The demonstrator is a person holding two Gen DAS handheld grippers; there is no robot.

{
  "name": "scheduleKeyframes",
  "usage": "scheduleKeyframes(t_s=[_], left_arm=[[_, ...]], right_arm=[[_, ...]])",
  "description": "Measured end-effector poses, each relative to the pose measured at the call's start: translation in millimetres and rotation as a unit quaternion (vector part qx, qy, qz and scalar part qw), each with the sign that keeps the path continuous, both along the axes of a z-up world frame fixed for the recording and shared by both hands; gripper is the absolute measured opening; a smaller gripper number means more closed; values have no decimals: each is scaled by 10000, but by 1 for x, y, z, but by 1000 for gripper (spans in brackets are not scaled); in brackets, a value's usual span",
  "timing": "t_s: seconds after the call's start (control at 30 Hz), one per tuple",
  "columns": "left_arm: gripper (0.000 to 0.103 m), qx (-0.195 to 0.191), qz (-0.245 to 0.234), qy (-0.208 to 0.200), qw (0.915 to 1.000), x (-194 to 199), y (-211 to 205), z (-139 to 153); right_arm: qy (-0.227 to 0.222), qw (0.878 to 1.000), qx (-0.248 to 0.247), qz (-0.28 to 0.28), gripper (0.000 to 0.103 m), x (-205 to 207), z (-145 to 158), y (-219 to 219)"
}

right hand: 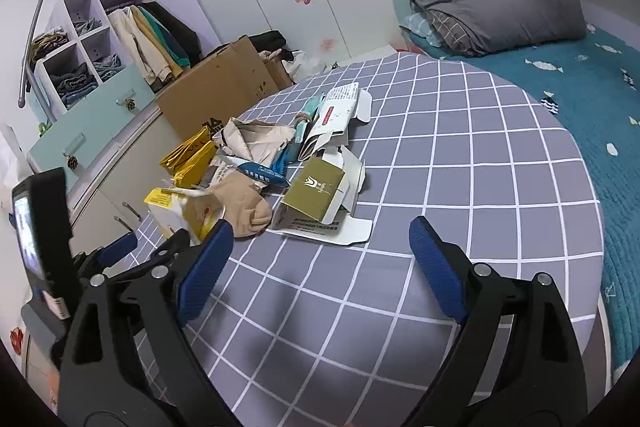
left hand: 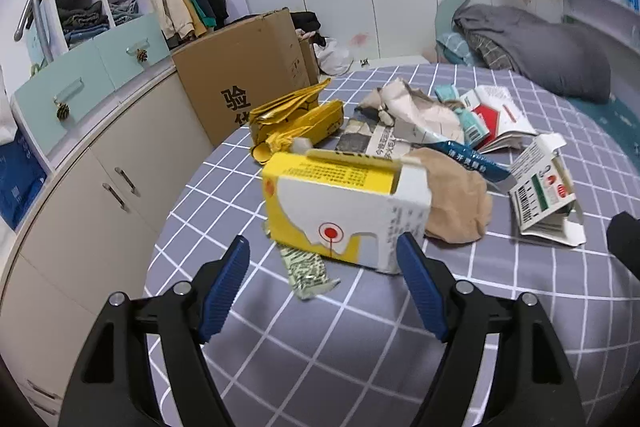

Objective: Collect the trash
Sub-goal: 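Move both tools back over the table toward the yellow box, then grasp the yellow-white box with the left tool while the right tool grasps the foil packet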

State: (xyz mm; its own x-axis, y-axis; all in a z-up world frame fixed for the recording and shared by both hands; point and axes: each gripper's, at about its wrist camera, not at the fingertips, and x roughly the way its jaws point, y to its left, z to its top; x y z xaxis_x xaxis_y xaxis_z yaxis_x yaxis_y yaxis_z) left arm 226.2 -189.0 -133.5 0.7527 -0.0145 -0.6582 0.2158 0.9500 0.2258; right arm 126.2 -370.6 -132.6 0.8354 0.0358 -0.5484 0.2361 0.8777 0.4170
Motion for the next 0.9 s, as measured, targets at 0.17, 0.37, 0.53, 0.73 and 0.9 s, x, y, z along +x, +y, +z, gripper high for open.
scheduleKeyframes(t_s=[0.17, 0.37, 0.53, 0.73, 0.9], left_arm=[[74, 175, -168, -57, 9997, -8, -11, 0], [74, -37, -275, 27, 9996, -15, -18, 6], [74, 5, -46, 91, 9999, 1, -30, 3], [66, 61, 242, 180, 9995, 23, -27, -3], [10, -457, 265, 338, 9980, 17, -4, 6]], right_arm=[[31, 10000, 14, 55, 88, 5, -2, 1], [44, 10000, 17, 24, 88, 8, 1, 0], [21, 10000, -67, -45, 89, 11, 5, 1], [40, 9999, -92, -68, 89, 14, 6, -1], [41, 9998, -166, -54, 89, 19, 9, 6]])
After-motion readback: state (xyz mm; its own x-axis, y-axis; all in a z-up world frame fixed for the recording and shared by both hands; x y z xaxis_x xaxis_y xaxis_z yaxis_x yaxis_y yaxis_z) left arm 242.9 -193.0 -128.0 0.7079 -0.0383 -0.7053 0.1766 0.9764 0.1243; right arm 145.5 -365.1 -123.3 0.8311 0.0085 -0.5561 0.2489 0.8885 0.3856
